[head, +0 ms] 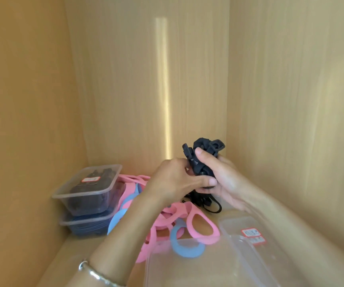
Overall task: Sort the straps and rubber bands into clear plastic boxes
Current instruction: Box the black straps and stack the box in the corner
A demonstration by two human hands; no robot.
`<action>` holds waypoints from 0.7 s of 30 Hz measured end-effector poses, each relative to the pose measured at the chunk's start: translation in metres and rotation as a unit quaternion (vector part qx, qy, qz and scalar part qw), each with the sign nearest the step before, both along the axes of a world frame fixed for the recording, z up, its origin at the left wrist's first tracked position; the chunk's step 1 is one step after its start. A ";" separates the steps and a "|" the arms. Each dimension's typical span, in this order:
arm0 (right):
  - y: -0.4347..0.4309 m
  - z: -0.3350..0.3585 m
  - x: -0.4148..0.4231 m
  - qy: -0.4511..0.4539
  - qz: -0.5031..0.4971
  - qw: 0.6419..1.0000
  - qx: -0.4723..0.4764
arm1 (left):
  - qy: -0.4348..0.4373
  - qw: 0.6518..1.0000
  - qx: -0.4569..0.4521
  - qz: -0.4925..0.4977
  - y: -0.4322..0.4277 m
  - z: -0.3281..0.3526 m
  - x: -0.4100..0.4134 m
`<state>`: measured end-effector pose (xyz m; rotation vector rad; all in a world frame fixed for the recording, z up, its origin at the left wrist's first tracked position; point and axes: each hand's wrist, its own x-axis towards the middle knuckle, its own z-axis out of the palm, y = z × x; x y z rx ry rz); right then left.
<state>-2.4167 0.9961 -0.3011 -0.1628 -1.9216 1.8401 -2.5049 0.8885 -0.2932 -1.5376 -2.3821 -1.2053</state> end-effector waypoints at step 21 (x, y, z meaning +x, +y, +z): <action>-0.062 -0.045 0.034 -0.227 0.121 0.758 0.600 | 0.030 0.981 -0.189 -0.004 -0.071 -0.030 0.017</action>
